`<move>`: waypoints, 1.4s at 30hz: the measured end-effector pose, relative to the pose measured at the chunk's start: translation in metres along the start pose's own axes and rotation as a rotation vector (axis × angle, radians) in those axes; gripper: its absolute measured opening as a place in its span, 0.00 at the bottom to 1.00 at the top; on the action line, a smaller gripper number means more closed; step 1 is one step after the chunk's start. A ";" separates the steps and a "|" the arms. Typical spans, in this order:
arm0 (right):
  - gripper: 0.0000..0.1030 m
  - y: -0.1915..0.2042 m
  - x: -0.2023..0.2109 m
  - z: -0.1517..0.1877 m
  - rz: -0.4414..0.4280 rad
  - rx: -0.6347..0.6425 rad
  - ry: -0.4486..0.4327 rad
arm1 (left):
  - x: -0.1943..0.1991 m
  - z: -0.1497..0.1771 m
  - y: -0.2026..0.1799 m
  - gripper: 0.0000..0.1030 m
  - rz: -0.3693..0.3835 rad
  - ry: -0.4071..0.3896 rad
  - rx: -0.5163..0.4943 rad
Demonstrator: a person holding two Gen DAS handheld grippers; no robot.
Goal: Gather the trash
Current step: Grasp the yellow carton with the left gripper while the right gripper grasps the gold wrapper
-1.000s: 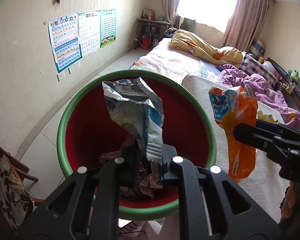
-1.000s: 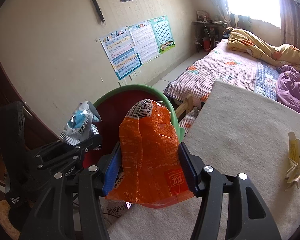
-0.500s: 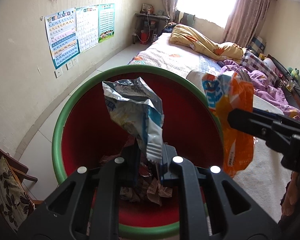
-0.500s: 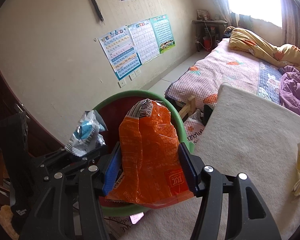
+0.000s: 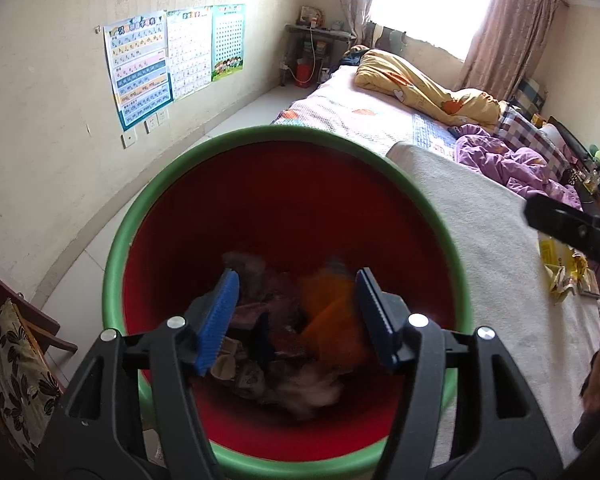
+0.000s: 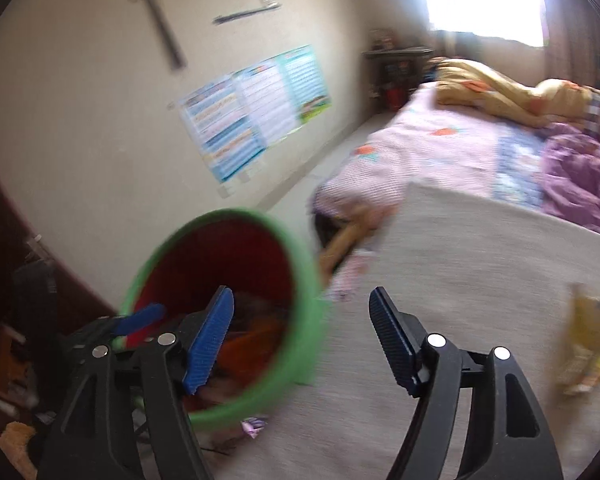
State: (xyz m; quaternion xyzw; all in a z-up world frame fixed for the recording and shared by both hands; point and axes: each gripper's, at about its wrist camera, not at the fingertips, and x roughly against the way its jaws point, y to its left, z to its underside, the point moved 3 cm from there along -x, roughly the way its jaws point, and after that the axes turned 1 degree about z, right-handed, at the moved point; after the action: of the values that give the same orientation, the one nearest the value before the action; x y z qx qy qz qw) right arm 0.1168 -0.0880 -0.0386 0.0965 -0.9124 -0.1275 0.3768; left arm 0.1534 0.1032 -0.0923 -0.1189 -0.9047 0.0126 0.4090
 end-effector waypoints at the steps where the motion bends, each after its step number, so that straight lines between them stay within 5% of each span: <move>1: 0.67 -0.028 0.013 0.001 0.059 -0.027 -0.015 | 0.002 -0.001 -0.005 0.58 0.003 -0.008 -0.004; 8: 0.67 -0.195 0.085 0.020 0.449 -0.144 -0.041 | 0.020 -0.003 -0.068 0.61 0.062 -0.058 -0.053; 12: 0.58 -0.268 0.093 0.036 0.517 -0.182 0.057 | 0.022 0.003 -0.122 0.63 0.122 -0.056 -0.103; 17: 0.53 -0.297 0.073 0.056 0.469 -0.130 0.163 | 0.022 0.017 -0.184 0.64 0.192 -0.042 -0.171; 24: 0.17 -0.302 0.046 0.065 0.408 -0.016 0.255 | 0.013 0.034 -0.254 0.65 0.236 -0.002 -0.224; 33: 0.15 -0.283 0.105 0.077 0.215 -0.111 0.090 | -0.020 0.037 -0.315 0.67 0.270 0.037 -0.270; 42: 0.17 -0.255 0.150 0.111 0.169 -0.204 0.042 | -0.080 0.039 -0.359 0.68 0.271 0.134 -0.306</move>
State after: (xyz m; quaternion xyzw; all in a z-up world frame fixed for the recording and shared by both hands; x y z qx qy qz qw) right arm -0.0464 -0.3528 -0.0931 -0.0169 -0.8915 -0.1855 0.4130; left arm 0.1020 -0.2607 -0.1340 -0.3010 -0.8425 -0.0780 0.4398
